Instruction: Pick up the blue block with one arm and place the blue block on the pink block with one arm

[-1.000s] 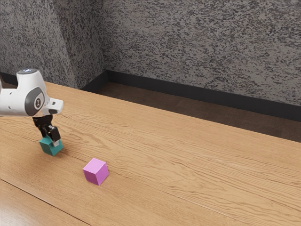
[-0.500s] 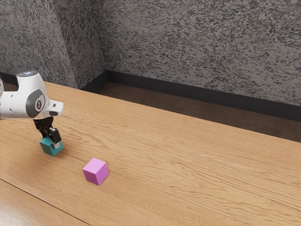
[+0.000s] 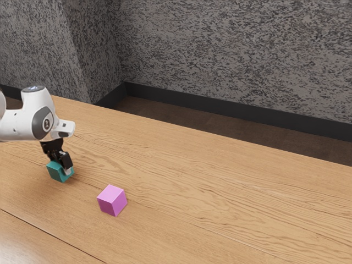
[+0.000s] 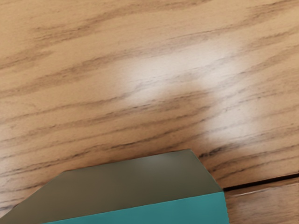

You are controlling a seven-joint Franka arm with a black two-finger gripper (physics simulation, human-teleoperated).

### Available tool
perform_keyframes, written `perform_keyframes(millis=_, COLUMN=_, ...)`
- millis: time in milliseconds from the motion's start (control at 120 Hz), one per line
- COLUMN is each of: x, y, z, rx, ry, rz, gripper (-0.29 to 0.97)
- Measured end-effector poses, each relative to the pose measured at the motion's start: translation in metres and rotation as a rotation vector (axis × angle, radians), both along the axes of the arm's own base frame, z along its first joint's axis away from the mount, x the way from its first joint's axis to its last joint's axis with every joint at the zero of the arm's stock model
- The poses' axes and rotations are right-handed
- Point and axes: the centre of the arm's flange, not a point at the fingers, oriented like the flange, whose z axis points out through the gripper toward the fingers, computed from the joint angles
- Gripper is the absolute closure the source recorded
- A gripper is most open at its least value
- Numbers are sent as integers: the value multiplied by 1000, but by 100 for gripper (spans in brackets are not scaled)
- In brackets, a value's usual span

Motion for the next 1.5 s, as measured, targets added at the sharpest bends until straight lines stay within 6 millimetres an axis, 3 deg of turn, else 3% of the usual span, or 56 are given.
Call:
perform_keyframes(millis=183, x=1, y=0, z=-2, rx=-4, ry=0, rz=3, gripper=0)
perform_keyframes(millis=408, x=1, y=1, z=-1, rx=-4, ry=-2, rz=5, gripper=22)
perform_keyframes(millis=617, x=1, y=1, z=0, rx=-1, ry=-4, rz=5, gripper=26)
perform_keyframes(millis=817, x=1, y=1, z=8, rx=1, ry=-14, rz=11, gripper=27)
perform_keyframes(millis=958, x=-2, y=-6, z=33, rx=-7, ry=-27, rz=19, gripper=28)
perform_keyframes(millis=1050, x=-5, y=-27, z=57, rx=-23, ry=-34, rz=9, gripper=29)
perform_keyframes(millis=1167, x=-3, y=-86, z=84, rx=-58, ry=-22, rz=-32, gripper=29)
perform_keyframes(millis=1333, x=-7, y=-159, z=84, rx=-103, ry=36, rz=-43, gripper=30)
perform_keyframes(millis=1500, x=-9, y=-179, z=75, rx=-114, ry=76, rz=23, gripper=30)
